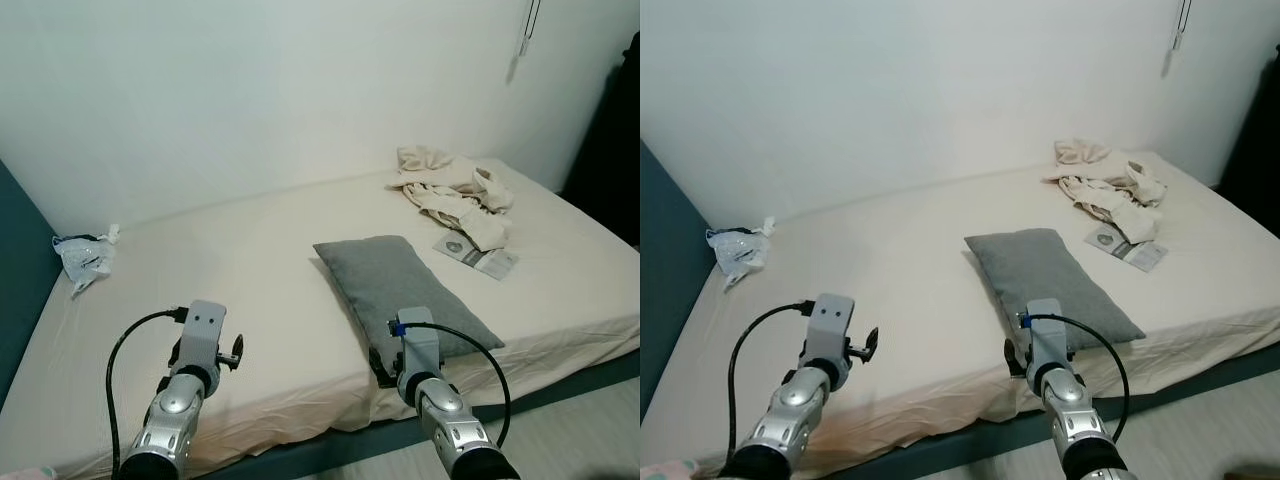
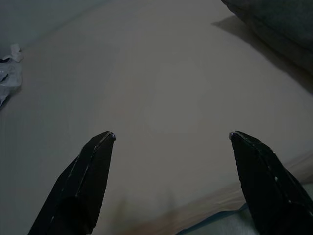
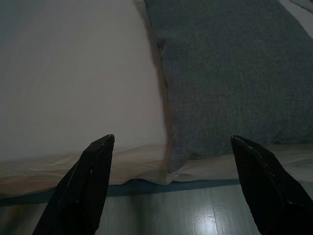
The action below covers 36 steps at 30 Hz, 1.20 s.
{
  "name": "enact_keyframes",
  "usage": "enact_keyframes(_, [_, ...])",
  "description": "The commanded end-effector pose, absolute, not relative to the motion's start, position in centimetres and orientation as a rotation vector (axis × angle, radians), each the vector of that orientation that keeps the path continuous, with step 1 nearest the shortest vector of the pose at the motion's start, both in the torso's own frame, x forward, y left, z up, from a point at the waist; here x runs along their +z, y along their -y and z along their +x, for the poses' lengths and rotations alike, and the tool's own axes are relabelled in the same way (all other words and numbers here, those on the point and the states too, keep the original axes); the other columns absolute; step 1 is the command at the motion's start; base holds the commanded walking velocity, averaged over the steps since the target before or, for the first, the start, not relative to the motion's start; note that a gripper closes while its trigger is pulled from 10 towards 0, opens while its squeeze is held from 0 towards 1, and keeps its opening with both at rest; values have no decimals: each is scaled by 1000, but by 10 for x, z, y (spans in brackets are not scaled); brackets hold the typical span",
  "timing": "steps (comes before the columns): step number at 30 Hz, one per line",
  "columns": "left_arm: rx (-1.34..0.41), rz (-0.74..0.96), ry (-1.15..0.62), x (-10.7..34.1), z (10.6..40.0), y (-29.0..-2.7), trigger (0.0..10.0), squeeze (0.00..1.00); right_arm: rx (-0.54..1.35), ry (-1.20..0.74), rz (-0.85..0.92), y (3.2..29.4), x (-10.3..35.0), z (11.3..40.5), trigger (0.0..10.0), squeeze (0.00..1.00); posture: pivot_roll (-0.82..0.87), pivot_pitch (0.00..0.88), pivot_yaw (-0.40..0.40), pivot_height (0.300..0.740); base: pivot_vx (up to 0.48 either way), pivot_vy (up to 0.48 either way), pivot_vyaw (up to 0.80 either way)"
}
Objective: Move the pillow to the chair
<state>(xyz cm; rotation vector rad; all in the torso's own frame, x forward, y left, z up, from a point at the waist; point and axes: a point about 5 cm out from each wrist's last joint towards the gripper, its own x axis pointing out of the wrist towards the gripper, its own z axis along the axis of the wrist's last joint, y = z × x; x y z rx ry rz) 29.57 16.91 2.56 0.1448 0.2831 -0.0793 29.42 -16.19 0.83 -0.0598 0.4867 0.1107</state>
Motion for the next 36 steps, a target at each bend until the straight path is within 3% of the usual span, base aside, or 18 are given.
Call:
enact_keyframes(1, [-66, 169, -321, 20, 292, -176, 10000, 0, 131, -473, -62, 156, 10, 297, 10000, 0, -145, 0, 98, 740, 0, 0, 0])
enact_keyframes(18, [-40, 173, -292, 30, 304, -177, 10000, 0, 215, -429, -72, 142, 24, 309, 10000, 0, -89, 0, 50, 740, 0, 0, 0])
enact_keyframes(30, [-71, 186, -291, 25, 293, -169, 10000, 0, 271, -189, -397, 146, 63, 302, 10000, 0, -116, 46, 52, 740, 0, 0, 0])
enact_keyframes(36, [-128, 258, -311, 21, 288, -169, 10000, 0, 242, -54, -359, 139, 100, 285, 10000, 0, -118, 89, 47, 740, 0, 0, 0])
